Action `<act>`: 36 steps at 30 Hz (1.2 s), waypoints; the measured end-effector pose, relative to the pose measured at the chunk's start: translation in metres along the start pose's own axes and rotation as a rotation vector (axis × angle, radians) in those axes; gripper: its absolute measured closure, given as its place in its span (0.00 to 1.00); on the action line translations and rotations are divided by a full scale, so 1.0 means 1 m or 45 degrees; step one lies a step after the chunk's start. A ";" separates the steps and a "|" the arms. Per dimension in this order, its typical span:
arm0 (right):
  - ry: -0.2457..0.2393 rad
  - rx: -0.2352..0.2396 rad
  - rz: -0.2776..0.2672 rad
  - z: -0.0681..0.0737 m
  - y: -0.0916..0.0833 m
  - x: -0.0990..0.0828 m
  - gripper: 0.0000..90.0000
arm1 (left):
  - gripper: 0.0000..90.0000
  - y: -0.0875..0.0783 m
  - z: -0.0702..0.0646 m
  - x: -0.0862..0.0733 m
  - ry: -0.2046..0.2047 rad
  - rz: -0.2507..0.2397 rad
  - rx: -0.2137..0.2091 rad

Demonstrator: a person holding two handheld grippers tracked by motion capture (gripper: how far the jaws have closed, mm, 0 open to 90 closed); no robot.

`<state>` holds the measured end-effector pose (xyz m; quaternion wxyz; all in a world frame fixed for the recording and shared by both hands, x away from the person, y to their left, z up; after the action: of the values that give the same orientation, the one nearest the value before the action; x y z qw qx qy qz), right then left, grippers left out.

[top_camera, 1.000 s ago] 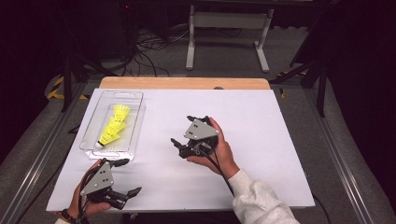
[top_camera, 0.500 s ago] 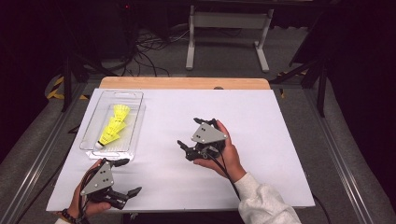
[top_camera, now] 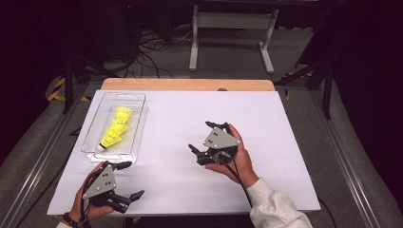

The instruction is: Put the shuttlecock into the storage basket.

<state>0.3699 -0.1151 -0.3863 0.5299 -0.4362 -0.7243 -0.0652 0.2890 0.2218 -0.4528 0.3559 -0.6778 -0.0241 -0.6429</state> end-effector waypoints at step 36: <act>-0.018 -0.072 0.065 -0.018 -0.052 -0.049 0.14 | 0.04 0.002 0.001 0.001 0.006 0.004 -0.003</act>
<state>0.3486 -0.1842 -0.3997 0.5138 -0.4697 -0.7145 -0.0690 0.2911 0.2199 -0.4526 0.3562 -0.6766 -0.0216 -0.6441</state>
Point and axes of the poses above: each handheld gripper's, and its own axes: y roughly forward along the jaws, x roughly out of its top, z roughly to its left, the point moved 1 cm from there along y, roughly forward along the jaws, and after that the axes turned 4 degrees about -y, right-handed, at the moved point
